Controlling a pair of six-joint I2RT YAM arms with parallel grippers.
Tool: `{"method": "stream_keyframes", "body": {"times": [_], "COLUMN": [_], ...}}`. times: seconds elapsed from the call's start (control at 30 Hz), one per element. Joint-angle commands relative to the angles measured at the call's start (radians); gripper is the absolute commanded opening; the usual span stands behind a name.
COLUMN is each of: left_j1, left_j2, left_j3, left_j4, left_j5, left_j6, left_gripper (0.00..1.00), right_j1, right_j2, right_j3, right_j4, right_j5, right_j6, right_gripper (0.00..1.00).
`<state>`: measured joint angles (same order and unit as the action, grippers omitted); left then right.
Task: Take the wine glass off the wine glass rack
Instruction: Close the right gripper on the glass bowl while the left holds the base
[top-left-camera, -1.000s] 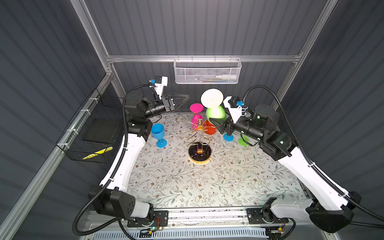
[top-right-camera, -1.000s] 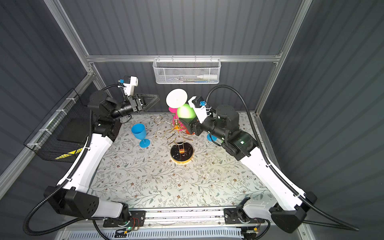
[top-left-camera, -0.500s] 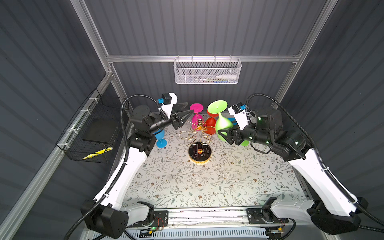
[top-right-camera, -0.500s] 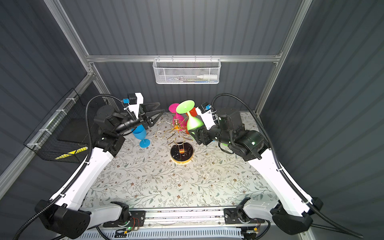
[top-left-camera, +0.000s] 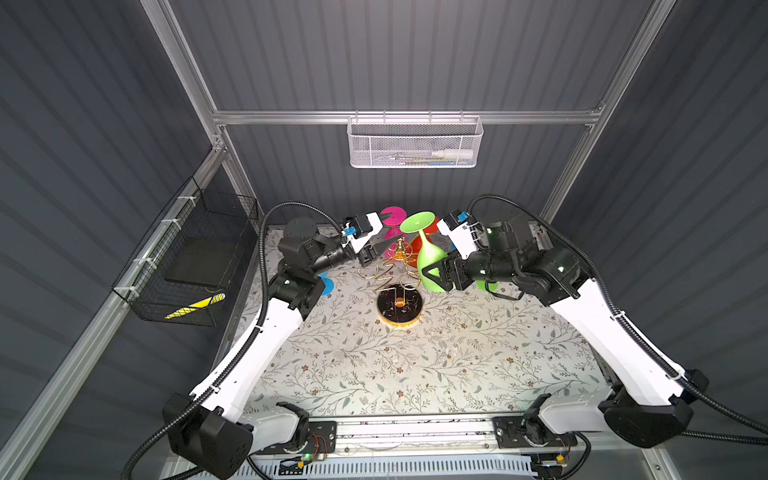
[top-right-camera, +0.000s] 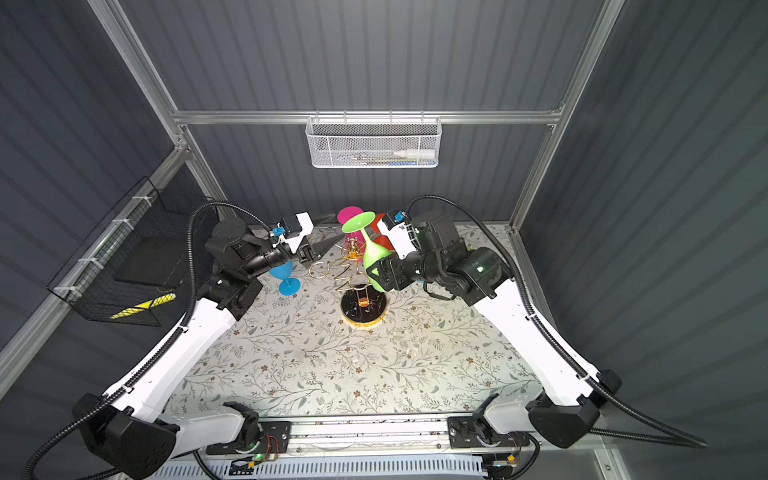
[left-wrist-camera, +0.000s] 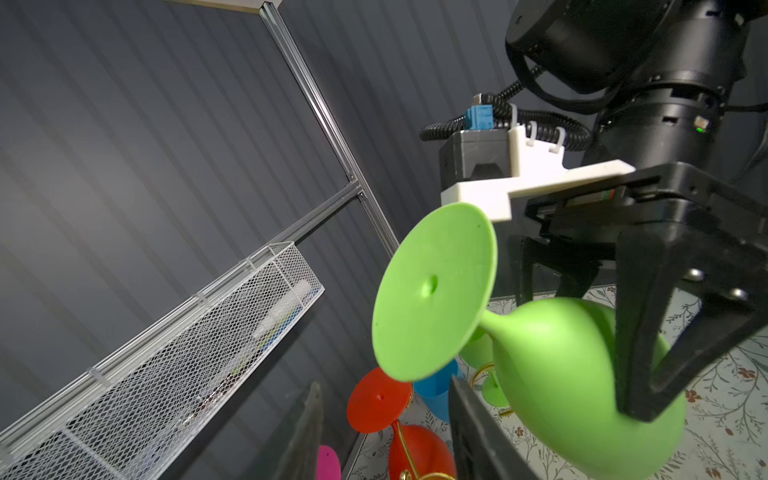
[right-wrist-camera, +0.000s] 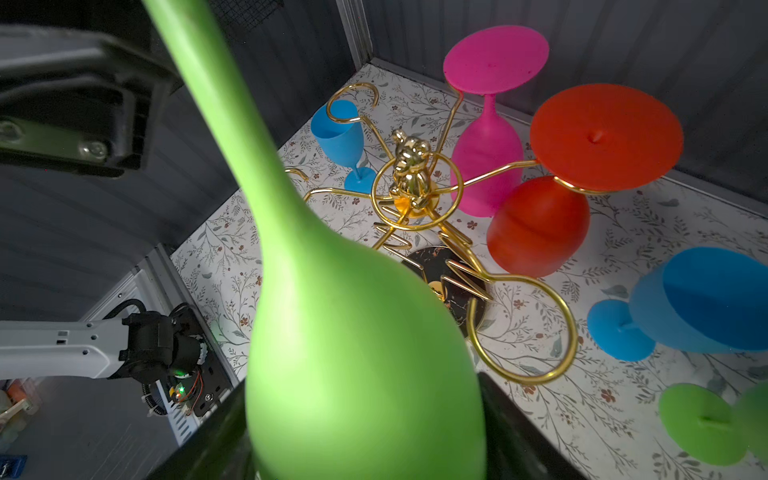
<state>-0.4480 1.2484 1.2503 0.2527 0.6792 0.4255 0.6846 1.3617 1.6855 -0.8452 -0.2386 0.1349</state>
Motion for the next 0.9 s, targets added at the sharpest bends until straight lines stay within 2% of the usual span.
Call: {"method": "stream_keyframes", "body": {"times": [0.0, 0.17, 0.33, 0.57, 0.63, 0.7, 0.87], "left_j1": [-0.013, -0.020, -0.027, -0.035, -0.035, -0.035, -0.035], "left_j2": [-0.001, 0.006, 0.016, 0.017, 0.016, 0.012, -0.018], "left_j3": [-0.001, 0.011, 0.020, 0.032, 0.036, 0.038, 0.009], "left_j4": [0.028, 0.031, 0.031, 0.028, 0.024, 0.016, 0.013], "left_j5": [-0.006, -0.006, 0.000, 0.004, -0.004, -0.030, -0.135], "left_j6": [0.048, 0.048, 0.049, 0.038, 0.033, 0.022, -0.053], "left_gripper": [0.50, 0.49, 0.42, 0.22, 0.13, 0.00, 0.00], "right_j1": [0.010, 0.018, 0.023, 0.026, 0.026, 0.025, 0.023], "right_j2": [0.009, 0.027, 0.039, 0.039, 0.036, 0.025, -0.035], "right_j3": [0.032, 0.039, 0.048, 0.066, 0.066, 0.061, 0.017], "right_j4": [0.008, 0.008, -0.007, -0.020, -0.023, -0.012, 0.069], "right_j5": [-0.044, -0.063, -0.068, -0.065, -0.067, -0.076, -0.068], "right_j6": [0.018, 0.028, 0.028, 0.025, 0.027, 0.030, 0.050], "right_gripper": [0.62, 0.62, 0.62, 0.64, 0.67, 0.74, 0.95]}}
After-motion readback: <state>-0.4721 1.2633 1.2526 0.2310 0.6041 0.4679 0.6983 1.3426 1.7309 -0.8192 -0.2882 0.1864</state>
